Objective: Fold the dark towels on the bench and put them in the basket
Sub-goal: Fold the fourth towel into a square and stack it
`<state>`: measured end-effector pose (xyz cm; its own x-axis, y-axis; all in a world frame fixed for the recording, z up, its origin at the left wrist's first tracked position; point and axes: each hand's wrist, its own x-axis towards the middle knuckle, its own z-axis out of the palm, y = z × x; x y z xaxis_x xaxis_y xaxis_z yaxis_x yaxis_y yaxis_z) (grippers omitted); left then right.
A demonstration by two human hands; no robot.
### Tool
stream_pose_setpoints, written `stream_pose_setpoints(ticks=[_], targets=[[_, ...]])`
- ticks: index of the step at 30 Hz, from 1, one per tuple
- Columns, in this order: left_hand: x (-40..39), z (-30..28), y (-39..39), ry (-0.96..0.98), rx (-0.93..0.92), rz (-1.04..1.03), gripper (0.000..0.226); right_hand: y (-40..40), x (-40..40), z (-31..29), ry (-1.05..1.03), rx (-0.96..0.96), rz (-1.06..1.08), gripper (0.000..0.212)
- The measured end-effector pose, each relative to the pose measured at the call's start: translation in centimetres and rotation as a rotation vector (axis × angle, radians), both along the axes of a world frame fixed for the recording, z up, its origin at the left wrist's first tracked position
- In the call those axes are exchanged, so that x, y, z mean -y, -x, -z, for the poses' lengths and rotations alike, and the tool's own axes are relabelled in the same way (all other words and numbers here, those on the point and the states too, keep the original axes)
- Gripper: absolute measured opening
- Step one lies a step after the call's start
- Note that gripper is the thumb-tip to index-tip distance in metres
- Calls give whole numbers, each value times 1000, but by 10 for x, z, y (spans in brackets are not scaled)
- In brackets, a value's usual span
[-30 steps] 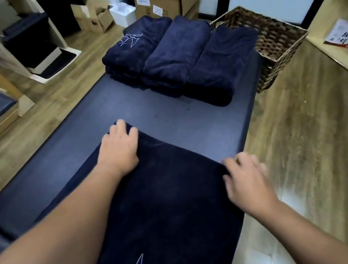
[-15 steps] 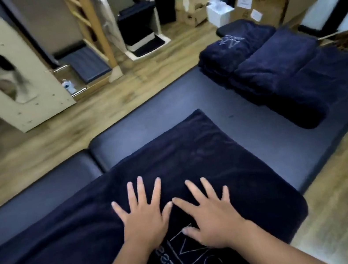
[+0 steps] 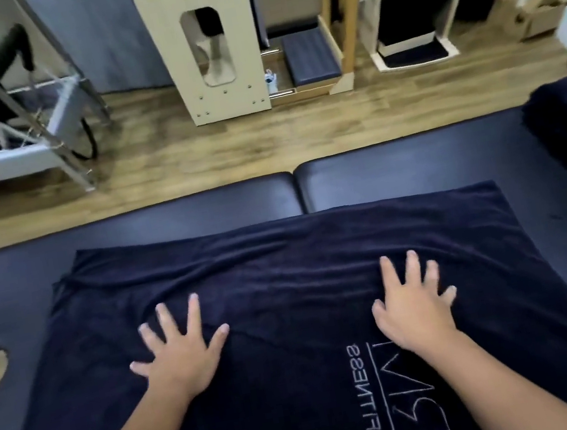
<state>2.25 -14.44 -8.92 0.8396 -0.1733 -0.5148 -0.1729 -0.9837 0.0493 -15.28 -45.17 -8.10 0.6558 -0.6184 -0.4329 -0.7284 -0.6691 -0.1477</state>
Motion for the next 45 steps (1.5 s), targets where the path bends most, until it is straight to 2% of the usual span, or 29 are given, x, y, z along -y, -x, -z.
stream_pose_setpoints(ticks=[3,5,10,18,24,29,32,35,37,40,43,45], targets=[[-16,6,23,47,88,268,70,-23,-30,-2,-42,56,-308,74],[-35,12,34,45,123,298,76,-40,-54,1,-47,38,-469,75],[-89,21,42,38,148,82,76,-100,-94,4,-28,34,-648,67],[-190,23,48,7,184,-342,70,-214,-171,12,38,-44,-698,68],[-246,28,51,-10,297,-527,92,-282,-253,17,7,-17,-990,61],[-252,17,34,-16,320,-508,68,-340,-312,17,42,-31,-1084,62],[-252,6,20,-6,246,-512,60,-355,-354,11,58,-32,-1183,80],[-251,-3,12,31,257,-559,39,-364,-387,12,142,-45,-1358,96],[-248,-4,9,22,251,-586,35,-370,-401,14,204,-50,-1427,104],[-245,-5,6,17,207,-635,34,-372,-406,13,254,-20,-1447,90],[-247,-10,5,87,118,-662,30,-369,-397,4,283,117,-1435,54],[-249,-17,6,145,64,-594,18,-367,-390,-5,350,140,-1409,34]])
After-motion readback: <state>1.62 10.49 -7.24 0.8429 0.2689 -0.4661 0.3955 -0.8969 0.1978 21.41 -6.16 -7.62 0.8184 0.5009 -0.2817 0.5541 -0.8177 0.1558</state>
